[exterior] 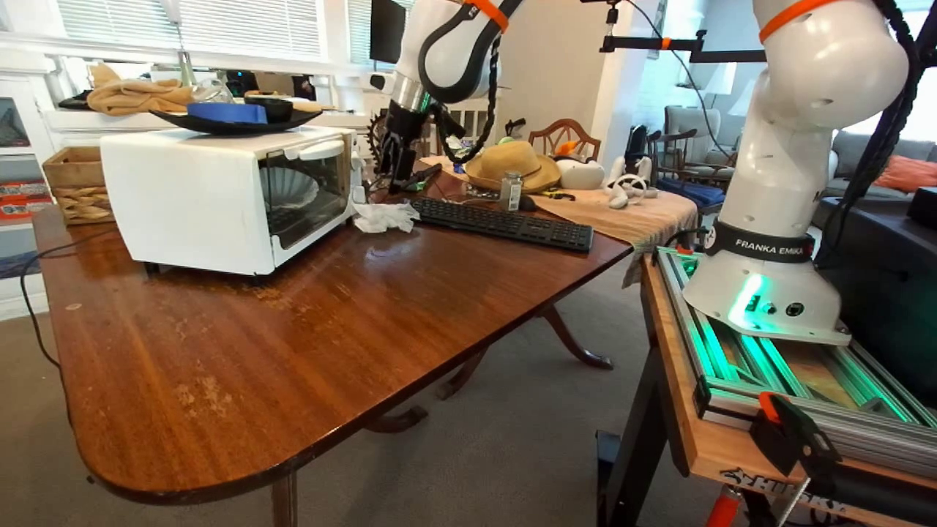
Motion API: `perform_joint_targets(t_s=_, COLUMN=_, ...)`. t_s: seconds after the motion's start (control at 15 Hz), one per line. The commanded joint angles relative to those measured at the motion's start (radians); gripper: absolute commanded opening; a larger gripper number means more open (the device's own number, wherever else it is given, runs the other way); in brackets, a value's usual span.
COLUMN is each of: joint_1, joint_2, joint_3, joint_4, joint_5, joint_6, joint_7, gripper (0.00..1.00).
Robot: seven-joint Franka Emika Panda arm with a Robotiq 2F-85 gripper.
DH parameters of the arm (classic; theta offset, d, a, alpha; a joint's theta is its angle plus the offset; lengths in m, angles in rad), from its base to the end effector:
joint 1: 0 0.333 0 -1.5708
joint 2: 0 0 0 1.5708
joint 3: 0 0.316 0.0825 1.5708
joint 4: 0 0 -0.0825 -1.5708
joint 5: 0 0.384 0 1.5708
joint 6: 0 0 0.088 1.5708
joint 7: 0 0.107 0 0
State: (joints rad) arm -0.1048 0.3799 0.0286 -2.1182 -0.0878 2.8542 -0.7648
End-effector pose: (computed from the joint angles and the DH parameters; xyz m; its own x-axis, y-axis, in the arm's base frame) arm 0.6084 -0.0423 0.2686 0.6821 0.6969 0.2215 0.6435 -0.7159 0.2709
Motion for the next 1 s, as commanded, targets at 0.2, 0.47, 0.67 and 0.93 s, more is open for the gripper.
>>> perform_joint_targets(t_s=0.2, joint_1=-0.051, joint_2=0.066, joint_3=0.001, joint_4=0.015, joint_5=-0.004, joint_6=0.025, joint_7=0.100, gripper=1.00)
perform_joint_targets(t_s=0.47, joint_1=-0.073, joint_2=0.098, joint_3=0.015, joint_4=0.032, joint_5=-0.007, joint_6=0.012, joint_7=0.123, gripper=0.92)
perform_joint_targets(t_s=0.67, joint_1=-0.076, joint_2=0.125, joint_3=0.021, joint_4=0.059, joint_5=-0.013, joint_6=0.002, joint_7=0.137, gripper=0.76)
perform_joint_targets(t_s=0.93, joint_1=-0.083, joint_2=0.143, joint_3=0.032, joint_4=0.072, joint_5=-0.013, joint_6=0.007, joint_7=0.140, gripper=0.34)
